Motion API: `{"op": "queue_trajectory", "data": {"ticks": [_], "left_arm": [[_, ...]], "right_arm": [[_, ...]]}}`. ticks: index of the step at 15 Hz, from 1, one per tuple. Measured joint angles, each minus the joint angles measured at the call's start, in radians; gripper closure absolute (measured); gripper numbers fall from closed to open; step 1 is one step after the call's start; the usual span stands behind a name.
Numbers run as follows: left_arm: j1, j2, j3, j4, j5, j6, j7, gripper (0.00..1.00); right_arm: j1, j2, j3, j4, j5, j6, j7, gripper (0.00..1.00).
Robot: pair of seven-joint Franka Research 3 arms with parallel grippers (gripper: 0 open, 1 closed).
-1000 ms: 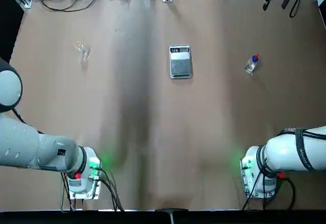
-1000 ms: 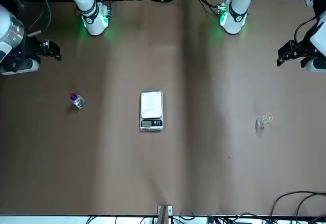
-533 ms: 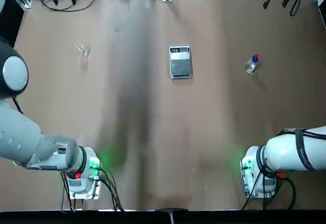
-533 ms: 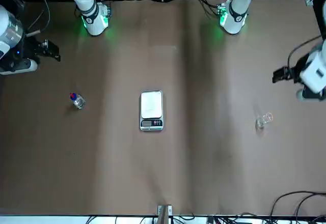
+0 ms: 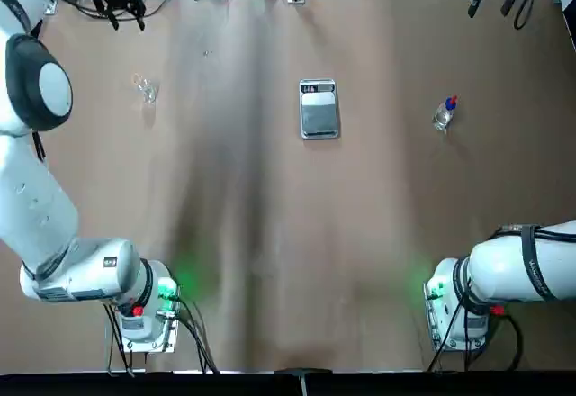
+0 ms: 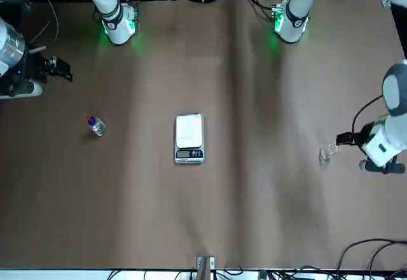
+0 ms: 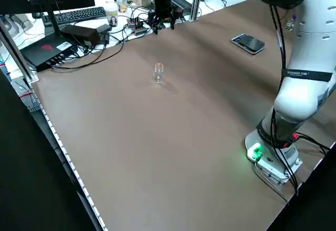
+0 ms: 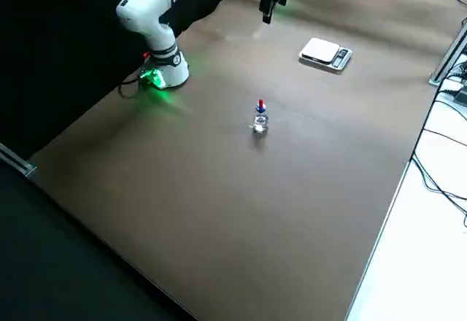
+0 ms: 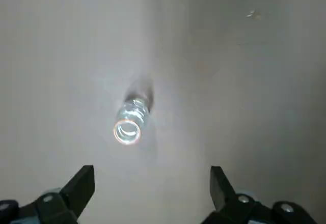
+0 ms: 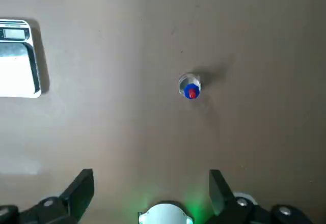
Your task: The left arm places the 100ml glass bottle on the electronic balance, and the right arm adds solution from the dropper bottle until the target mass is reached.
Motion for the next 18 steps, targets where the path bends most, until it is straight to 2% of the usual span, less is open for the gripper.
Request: {"op": "queue_trajectory", "data": {"ticks": [1, 2, 5, 9, 11, 14, 16, 18], "left_arm": [[0.008, 0.027, 0.0, -0.001, 0.0, 0.025, 0.014, 0.0], [0.013, 0.047, 0.0, -0.005, 0.0, 0.051, 0.022, 0.0], [0.044, 0.065, 0.001, -0.069, 0.0, 0.168, 0.067, 0.0], [0.087, 0.065, 0.001, -0.175, 0.0, 0.288, 0.094, 0.0], [0.086, 0.065, 0.0, -0.231, 0.0, 0.357, 0.094, 0.0], [0.084, 0.064, -0.001, -0.308, 0.0, 0.439, 0.094, 0.0], [0.084, 0.062, -0.001, -0.331, 0.0, 0.453, 0.094, 0.0], [0.084, 0.061, -0.001, -0.343, 0.0, 0.453, 0.094, 0.02]], "right_arm": [[-0.005, 0.004, 0.0, -0.003, 0.0, 0.0, 0.001, 0.03], [-0.014, 0.007, 0.0, -0.012, 0.0, 0.0, 0.002, 0.12], [-0.04, 0.016, -0.001, -0.079, 0.0, 0.069, 0.002, 0.15], [-0.051, 0.026, -0.001, -0.247, 0.0, 0.314, 0.003, 0.21], [-0.068, 0.03, -0.002, -0.331, 0.0, 0.446, 0.003, 0.28], [-0.082, 0.036, -0.002, -0.467, 0.0, 0.645, 0.003, 0.31], [-0.089, 0.052, -0.002, -0.525, 0.0, 0.732, 0.003, 0.33], [-0.09, 0.087, -0.002, -0.545, 0.0, 0.762, 0.003, 0.34]]}}
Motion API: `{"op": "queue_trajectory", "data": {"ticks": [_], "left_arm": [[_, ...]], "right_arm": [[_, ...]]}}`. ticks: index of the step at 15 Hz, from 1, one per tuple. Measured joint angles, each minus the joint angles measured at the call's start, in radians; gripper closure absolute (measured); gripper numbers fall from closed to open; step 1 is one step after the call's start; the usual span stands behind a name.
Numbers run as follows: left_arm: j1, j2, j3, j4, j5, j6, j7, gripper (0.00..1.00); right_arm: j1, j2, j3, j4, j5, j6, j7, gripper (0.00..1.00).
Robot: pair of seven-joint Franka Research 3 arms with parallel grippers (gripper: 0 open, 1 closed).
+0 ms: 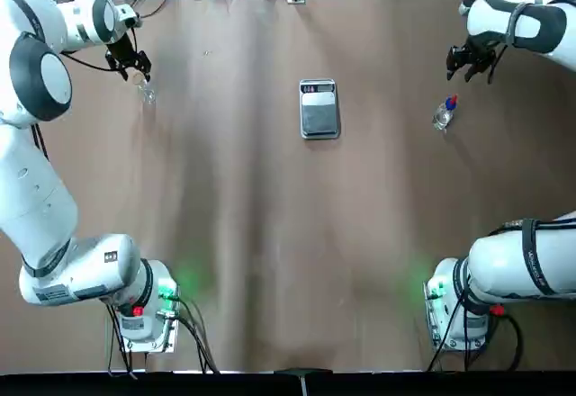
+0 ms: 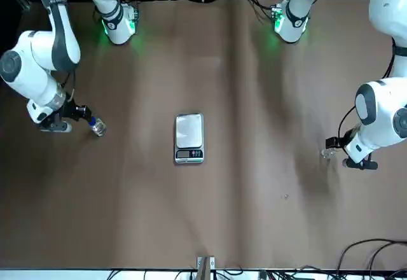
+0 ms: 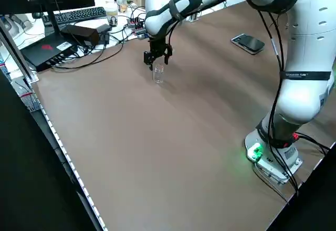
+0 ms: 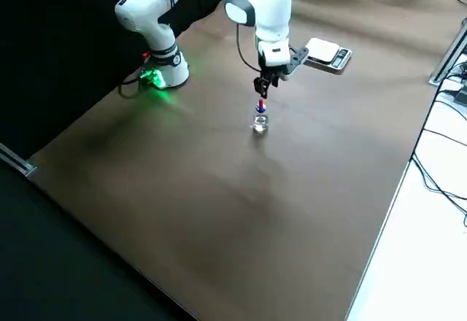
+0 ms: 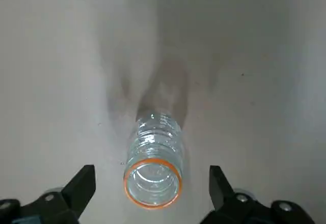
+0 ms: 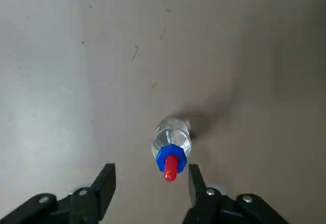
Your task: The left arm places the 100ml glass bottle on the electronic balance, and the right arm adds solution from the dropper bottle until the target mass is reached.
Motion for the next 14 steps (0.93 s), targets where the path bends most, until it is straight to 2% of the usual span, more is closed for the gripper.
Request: {"op": "queue_trajectory", "data": {"ticks": [2, 3, 4, 5, 6, 13, 14], "left_arm": [[0.0, 0.0, 0.0, -0.002, 0.0, 0.0, 0.0, 0.08], [0.0, 0.0, 0.0, -0.003, 0.0, 0.0, 0.0, 0.09], [0.0, 0.0, 0.0, -0.003, 0.0, 0.0, 0.0, 0.1], [0.0, 0.0, 0.0, -0.003, 0.0, 0.0, 0.0, 0.18], [0.0, 0.0, 0.0, -0.003, 0.0, 0.001, 0.0, 0.24], [0.0, 0.0, 0.0, -0.006, 0.0, 0.001, 0.0, 0.3], [0.0, 0.0, 0.0, -0.006, 0.0, 0.001, 0.0, 0.36]], "right_arm": [[0.0, 0.019, 0.0, 0.0, 0.0, 0.002, 0.0, 0.37], [0.0, 0.027, 0.0, -0.001, 0.0, 0.002, 0.0, 0.42], [0.0, 0.035, 0.0, -0.001, 0.0, 0.002, 0.0, 0.52], [0.0, 0.04, 0.0, -0.002, 0.0, 0.0, 0.0, 0.55], [0.0, 0.044, 0.0, -0.005, 0.0, -0.001, 0.0, 0.55], [-0.004, 0.055, -0.002, -0.018, -0.004, -0.001, -0.001, 0.57], [-0.007, 0.056, -0.002, -0.019, -0.004, -0.001, -0.001, 0.57]]}}
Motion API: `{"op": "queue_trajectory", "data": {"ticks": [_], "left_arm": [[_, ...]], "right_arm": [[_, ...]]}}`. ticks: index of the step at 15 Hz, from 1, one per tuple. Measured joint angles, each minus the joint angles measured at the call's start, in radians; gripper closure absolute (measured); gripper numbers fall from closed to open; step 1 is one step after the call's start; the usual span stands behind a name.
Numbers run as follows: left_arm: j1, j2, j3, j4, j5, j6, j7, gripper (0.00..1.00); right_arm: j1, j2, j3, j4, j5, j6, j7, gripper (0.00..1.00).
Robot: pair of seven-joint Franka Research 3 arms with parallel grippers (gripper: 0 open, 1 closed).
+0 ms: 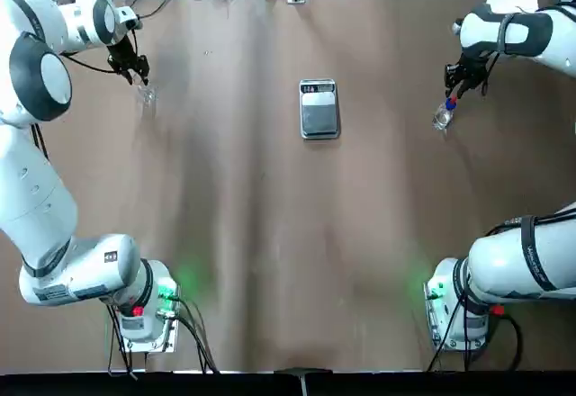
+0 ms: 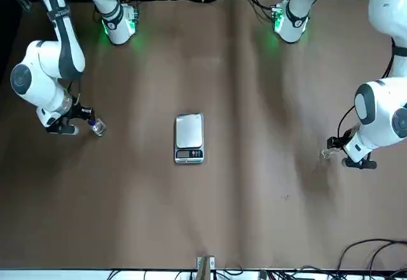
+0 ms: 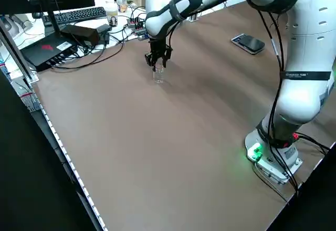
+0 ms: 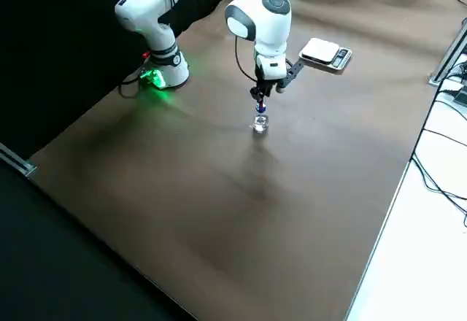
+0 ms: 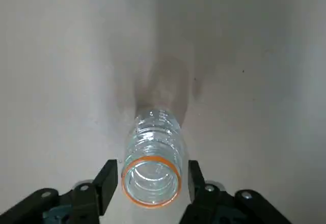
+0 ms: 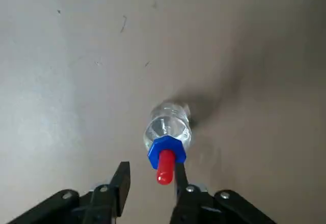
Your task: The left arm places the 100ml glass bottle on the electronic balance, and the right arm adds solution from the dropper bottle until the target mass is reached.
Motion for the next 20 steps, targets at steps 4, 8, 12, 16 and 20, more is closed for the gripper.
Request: {"op": "queue_trajectory", "data": {"ticks": [4, 8, 12, 16, 20], "left_arm": [[0.0, 0.0, 0.0, -0.001, 0.0, 0.02, 0.0, 0.37], [-0.002, 0.0, 0.0, -0.001, 0.0, 0.034, -0.003, 0.37], [-0.001, 0.004, 0.0, -0.009, 0.0, 0.035, -0.005, 0.39], [-0.002, 0.003, 0.0, -0.009, 0.0, 0.037, -0.007, 0.49], [-0.002, 0.002, 0.0, -0.009, 0.0, 0.038, -0.008, 0.52]], "right_arm": [[-0.017, 0.003, 0.0, -0.002, -0.007, 0.0, -0.002, 0.58], [-0.018, 0.008, 0.0, -0.004, -0.007, 0.002, -0.002, 0.61], [-0.018, 0.029, 0.0, -0.007, -0.007, 0.034, -0.002, 0.68], [-0.018, 0.036, 0.0, -0.007, -0.007, 0.044, -0.002, 0.71], [-0.018, 0.036, 0.0, -0.007, -0.007, 0.044, -0.002, 0.8]]}}
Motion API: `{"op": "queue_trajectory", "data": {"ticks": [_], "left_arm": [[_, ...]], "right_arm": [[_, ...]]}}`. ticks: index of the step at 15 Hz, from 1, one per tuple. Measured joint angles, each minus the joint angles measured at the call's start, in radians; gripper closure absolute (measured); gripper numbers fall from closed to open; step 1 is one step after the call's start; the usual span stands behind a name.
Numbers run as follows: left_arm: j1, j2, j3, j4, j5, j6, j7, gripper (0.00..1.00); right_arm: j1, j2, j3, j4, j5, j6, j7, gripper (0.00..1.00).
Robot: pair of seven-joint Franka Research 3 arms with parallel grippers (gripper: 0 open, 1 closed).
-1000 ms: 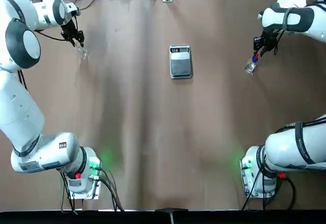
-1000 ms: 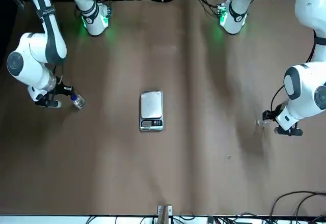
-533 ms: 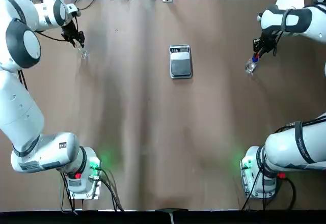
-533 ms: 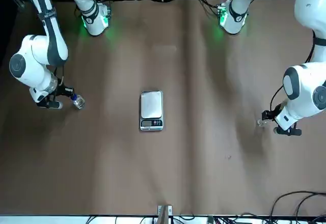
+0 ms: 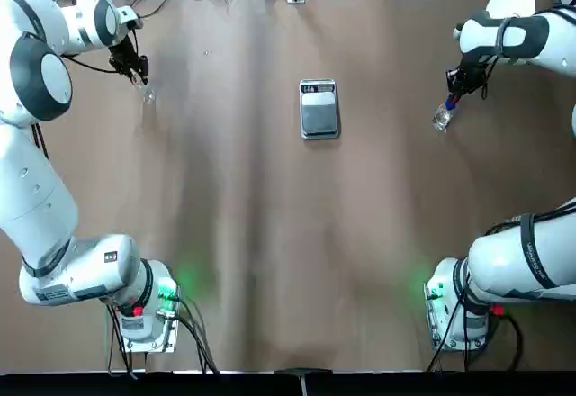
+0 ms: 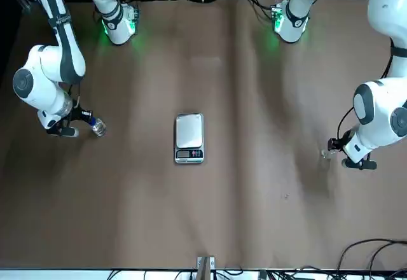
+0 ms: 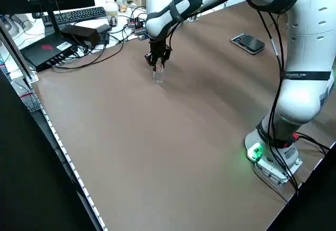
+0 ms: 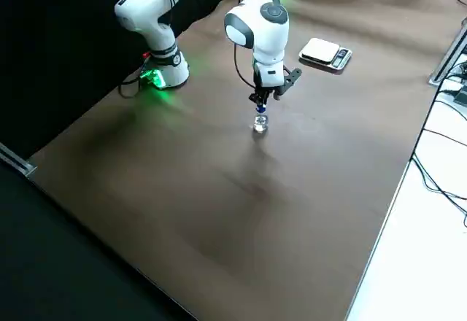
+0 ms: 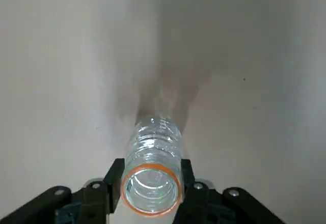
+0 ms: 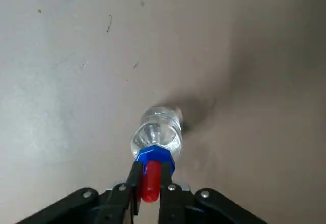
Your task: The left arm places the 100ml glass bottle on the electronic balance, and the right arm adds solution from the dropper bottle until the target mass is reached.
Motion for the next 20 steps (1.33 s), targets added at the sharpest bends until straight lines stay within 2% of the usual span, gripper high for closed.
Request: {"op": "queue_trajectory", "data": {"ticks": [7, 11, 12, 13, 17, 20], "left_arm": [[-0.014, -0.019, -0.015, 0.026, 0.0, 0.01, -0.047, 0.52], [-0.066, -0.097, -0.056, 0.077, 0.0, -0.135, -0.198, 0.52], [-0.115, -0.119, -0.083, 0.106, 0.0, -0.202, -0.321, 0.52], [-0.149, -0.122, -0.093, 0.119, 0.0, -0.223, -0.384, 0.52], [-0.331, -0.115, -0.105, 0.177, 0.0, -0.268, -0.669, 0.52], [-0.465, -0.071, -0.105, 0.273, 0.0, -0.346, -0.869, 0.52]], "right_arm": [[0.0, 0.0, 0.0, 0.0, 0.0, 0.0, 0.0, 0.94], [0.0, 0.0, 0.0, 0.0, 0.0, 0.0, 0.0, 0.94], [0.0, 0.0, 0.0, 0.0, 0.0, 0.0, 0.0, 0.9], [0.0, 0.0, 0.0, 0.0, 0.0, 0.0, 0.0, 0.85], [0.0, 0.0, 0.0, 0.0, 0.0, -0.001, 0.0, 0.82], [0.0, 0.0, 0.0, 0.0, 0.0, -0.008, 0.0, 0.83]]}}
